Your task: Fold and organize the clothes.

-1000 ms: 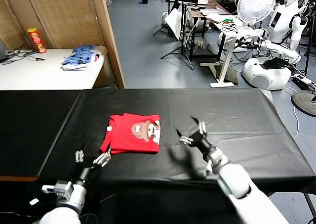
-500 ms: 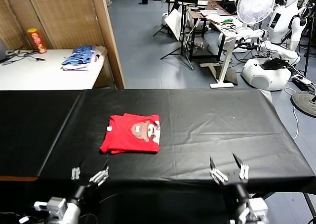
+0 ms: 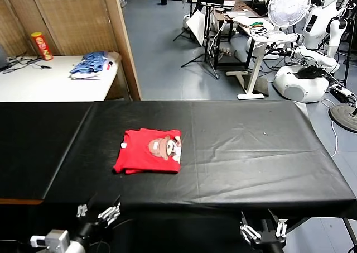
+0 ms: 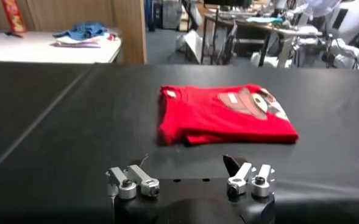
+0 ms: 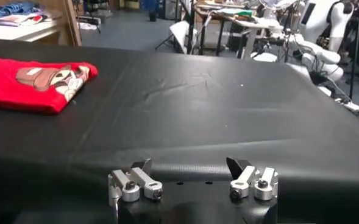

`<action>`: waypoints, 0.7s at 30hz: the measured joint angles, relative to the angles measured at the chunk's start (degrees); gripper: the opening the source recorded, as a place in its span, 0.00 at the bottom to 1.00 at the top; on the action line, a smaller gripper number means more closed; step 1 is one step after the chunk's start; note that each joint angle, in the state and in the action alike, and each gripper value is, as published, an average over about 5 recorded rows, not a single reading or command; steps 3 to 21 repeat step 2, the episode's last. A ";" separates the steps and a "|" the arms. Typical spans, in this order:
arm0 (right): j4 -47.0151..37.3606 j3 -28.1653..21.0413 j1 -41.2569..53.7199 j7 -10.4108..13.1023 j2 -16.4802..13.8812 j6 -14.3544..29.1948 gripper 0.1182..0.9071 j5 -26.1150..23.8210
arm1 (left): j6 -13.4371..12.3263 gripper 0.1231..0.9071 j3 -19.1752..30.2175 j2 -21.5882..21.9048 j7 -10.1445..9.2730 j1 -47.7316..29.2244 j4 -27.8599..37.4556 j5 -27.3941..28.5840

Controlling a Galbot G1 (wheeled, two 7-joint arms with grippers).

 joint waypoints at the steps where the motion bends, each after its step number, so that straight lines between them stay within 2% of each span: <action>1: 0.02 -0.01 -0.06 0.00 0.01 0.00 0.86 0.00 | -0.01 0.86 -0.05 -0.05 0.01 0.05 -0.02 0.02; 21: 0.04 -0.01 -0.12 0.00 0.01 0.00 0.86 0.00 | -0.02 0.86 -0.11 -0.09 0.02 0.10 -0.03 0.03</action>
